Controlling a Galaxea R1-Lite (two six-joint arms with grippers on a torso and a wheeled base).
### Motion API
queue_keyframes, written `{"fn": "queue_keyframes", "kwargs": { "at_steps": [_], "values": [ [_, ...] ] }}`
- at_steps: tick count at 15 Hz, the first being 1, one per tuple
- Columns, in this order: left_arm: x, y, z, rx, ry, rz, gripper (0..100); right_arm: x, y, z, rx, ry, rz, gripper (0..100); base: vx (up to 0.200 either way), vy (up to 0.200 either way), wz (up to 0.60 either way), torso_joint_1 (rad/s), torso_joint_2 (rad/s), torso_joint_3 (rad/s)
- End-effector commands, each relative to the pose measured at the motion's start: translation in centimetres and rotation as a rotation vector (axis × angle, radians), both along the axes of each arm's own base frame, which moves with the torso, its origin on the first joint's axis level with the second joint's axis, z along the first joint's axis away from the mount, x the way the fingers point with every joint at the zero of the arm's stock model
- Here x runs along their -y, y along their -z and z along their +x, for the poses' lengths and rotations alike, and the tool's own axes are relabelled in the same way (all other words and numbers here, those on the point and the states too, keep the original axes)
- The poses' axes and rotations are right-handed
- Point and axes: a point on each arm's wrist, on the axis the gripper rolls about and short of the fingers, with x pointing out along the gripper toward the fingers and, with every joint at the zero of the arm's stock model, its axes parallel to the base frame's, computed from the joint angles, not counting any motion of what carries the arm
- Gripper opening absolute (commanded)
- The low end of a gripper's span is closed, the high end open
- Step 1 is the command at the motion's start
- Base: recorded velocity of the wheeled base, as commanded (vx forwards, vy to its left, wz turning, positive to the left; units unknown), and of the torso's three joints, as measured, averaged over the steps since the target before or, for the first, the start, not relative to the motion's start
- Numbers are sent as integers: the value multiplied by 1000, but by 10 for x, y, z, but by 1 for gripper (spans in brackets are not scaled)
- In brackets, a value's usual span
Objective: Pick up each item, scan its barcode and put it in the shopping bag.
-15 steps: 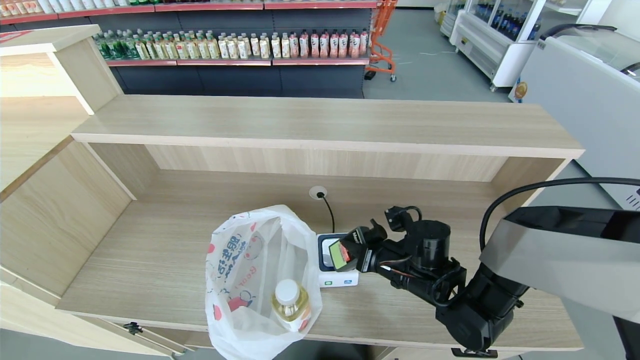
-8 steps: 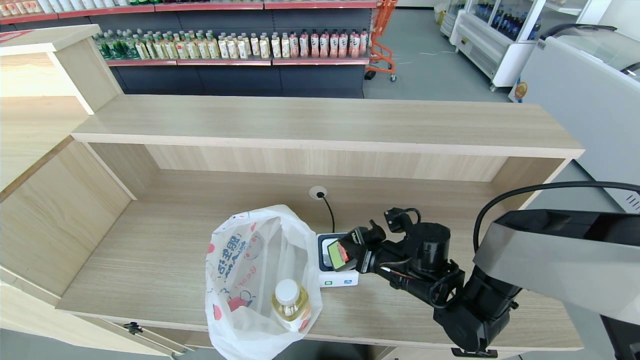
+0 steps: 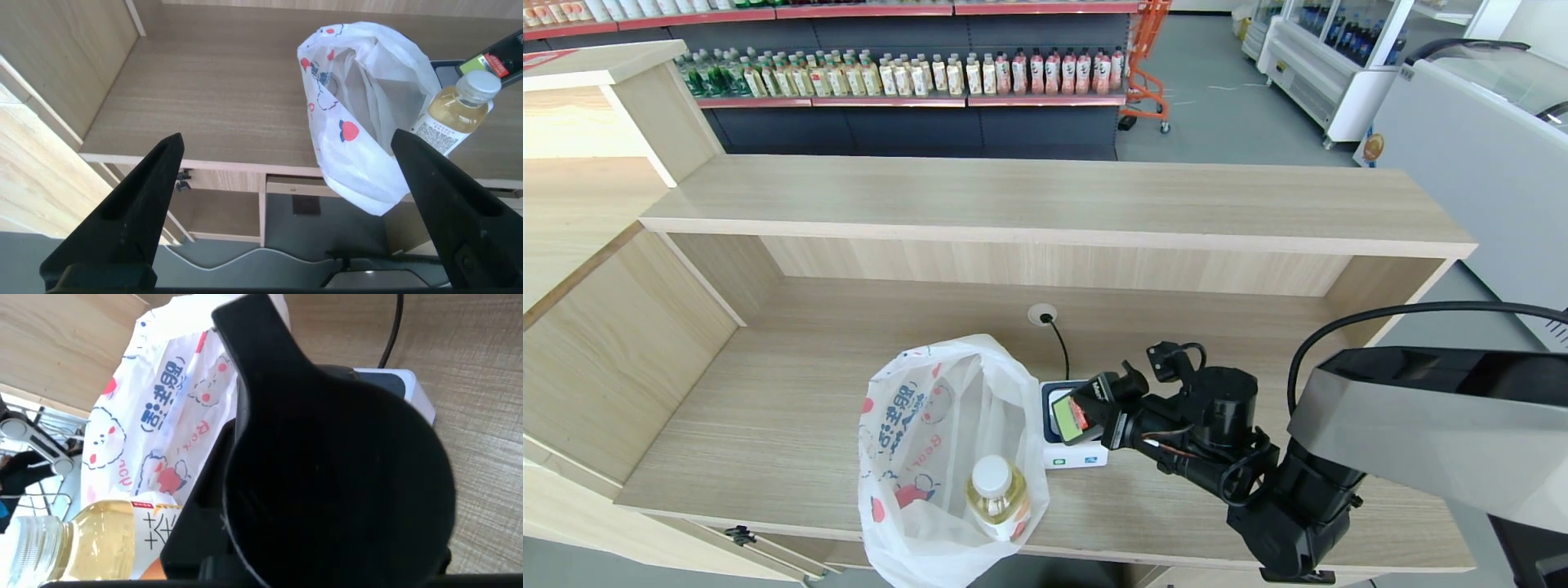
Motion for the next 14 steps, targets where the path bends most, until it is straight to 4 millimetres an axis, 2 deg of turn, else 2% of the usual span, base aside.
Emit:
{"fn": "queue_keyframes", "kwargs": {
  "at_steps": [1, 14],
  "values": [
    [0, 0, 0, 1, 0, 0, 100, 0, 3, 1, -3, -8, -1, 0, 0, 0, 0, 0, 0, 0],
    [0, 0, 0, 1, -1, 0, 100, 2, 10, 10, 55, -47, 8, 0, 0, 0, 0, 0, 0, 0]
  ]
}}
